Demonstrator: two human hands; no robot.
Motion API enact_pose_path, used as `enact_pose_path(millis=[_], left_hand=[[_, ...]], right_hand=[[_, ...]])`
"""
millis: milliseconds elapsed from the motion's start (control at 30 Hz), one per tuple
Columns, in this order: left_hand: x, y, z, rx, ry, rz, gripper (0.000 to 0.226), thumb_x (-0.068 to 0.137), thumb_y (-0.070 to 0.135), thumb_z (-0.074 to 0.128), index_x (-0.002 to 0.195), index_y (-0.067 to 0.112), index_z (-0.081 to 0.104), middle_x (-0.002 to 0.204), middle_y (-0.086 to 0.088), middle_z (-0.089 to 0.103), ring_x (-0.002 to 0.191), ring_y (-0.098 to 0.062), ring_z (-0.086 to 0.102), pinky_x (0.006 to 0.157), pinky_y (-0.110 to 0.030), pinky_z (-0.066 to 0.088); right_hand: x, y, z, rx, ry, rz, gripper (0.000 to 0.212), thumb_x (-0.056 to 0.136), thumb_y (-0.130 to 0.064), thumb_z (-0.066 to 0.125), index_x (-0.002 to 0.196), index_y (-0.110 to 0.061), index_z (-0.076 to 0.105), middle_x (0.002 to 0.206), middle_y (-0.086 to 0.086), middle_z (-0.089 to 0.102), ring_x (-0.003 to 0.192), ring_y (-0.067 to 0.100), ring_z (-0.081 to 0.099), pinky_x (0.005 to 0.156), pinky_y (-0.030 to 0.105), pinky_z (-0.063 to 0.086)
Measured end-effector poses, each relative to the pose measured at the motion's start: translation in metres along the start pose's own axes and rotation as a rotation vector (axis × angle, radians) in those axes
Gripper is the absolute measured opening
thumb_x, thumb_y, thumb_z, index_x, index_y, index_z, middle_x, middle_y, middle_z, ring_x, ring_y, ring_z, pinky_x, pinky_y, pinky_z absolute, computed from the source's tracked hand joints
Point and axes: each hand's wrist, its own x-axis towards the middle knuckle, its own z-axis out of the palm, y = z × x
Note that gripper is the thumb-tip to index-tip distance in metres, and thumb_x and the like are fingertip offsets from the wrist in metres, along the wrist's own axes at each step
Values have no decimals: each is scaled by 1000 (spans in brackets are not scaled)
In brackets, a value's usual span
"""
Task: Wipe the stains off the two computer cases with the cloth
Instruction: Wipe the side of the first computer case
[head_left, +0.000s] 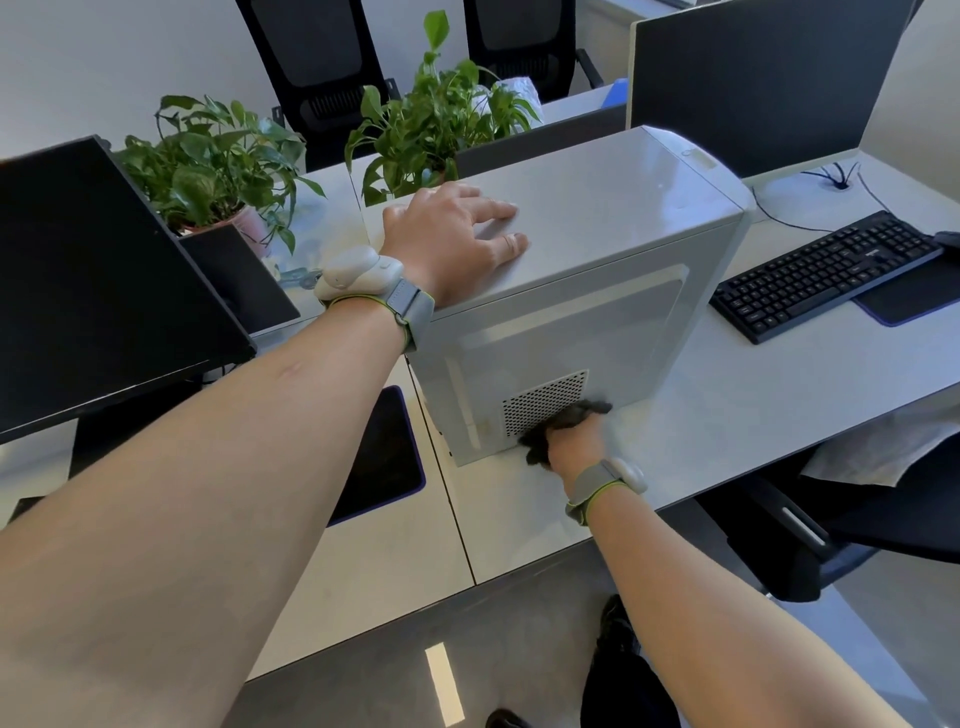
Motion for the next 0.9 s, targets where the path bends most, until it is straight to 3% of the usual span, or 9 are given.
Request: enact_pose_path(millis=[133, 167, 267, 367, 433, 533, 667, 767, 900], left_hand=[[0, 0, -1, 4, 4, 1, 54, 88, 78, 46, 137, 56, 56, 156, 12, 43, 144, -20, 34, 115, -51, 21], [0, 0, 0, 8, 5, 2, 54, 88, 78, 46, 137, 56, 56, 156, 12, 43, 144, -20, 34, 115, -51, 22], [1, 0, 0, 4, -1, 2, 54, 88, 78, 46, 137, 56, 56, 157, 12, 42, 144, -20, 34, 114, -52, 21], [1, -1, 2, -1, 6, 2, 54, 88, 78, 48, 136, 56, 57, 156, 12, 43, 144, -21, 35, 114, -51, 21], [1, 0, 1, -8, 9, 2, 54, 88, 77, 48, 136, 56, 57, 156, 12, 44, 144, -21, 35, 113, -51, 21], [1, 0, 0, -1, 9, 2, 54, 88, 77, 48, 136, 55, 57, 156, 12, 44, 144, -20, 35, 114, -51, 21], [1, 0, 0, -5, 11, 4, 54, 88, 78, 47, 136, 55, 57, 156, 12, 44, 144, -21, 35, 114, -51, 21], [0, 0, 0, -10, 1, -1, 54, 88, 77, 48, 137, 55, 56, 156, 11, 43, 144, -21, 34, 115, -51, 20], [-1, 0, 0, -23, 3, -1, 54, 88, 77, 48, 136, 55, 57, 156, 12, 43, 144, -21, 34, 115, -51, 20]], right_hand=[[-7, -5, 9, 97, -142, 217, 31, 105, -17, 43, 128, 1, 54, 120, 19, 64, 84, 38, 74, 46, 39, 58], [-11, -7, 10, 127, -110, 217, 29, 105, -16, 44, 130, -5, 53, 124, 18, 64, 90, 39, 73, 46, 41, 58], [-52, -33, 15, 152, 28, -105, 28, 95, -8, 56, 119, -19, 46, 111, 5, 63, 101, 30, 64, 83, 47, 59], [-80, -46, -1, 191, 68, -417, 30, 95, -13, 63, 118, -21, 44, 106, -5, 60, 97, 18, 59, 85, 31, 47], [-74, -43, -1, 190, 65, -465, 32, 94, -15, 65, 118, -22, 44, 111, -1, 62, 99, 19, 60, 87, 33, 49], [-57, -25, 6, 117, -59, -259, 35, 92, -13, 64, 119, -24, 44, 110, 10, 67, 90, 32, 70, 76, 50, 61], [-51, -17, 22, 111, -198, 223, 17, 101, -7, 58, 113, -8, 47, 88, 18, 63, 67, 35, 65, 38, 37, 55], [-58, -25, 23, 85, -179, 131, 8, 98, -6, 56, 98, -9, 48, 94, 23, 67, 75, 38, 69, 49, 40, 61], [-84, -37, 10, 110, -93, -363, 21, 87, -18, 67, 98, -25, 51, 100, 3, 67, 90, 24, 67, 77, 43, 59]])
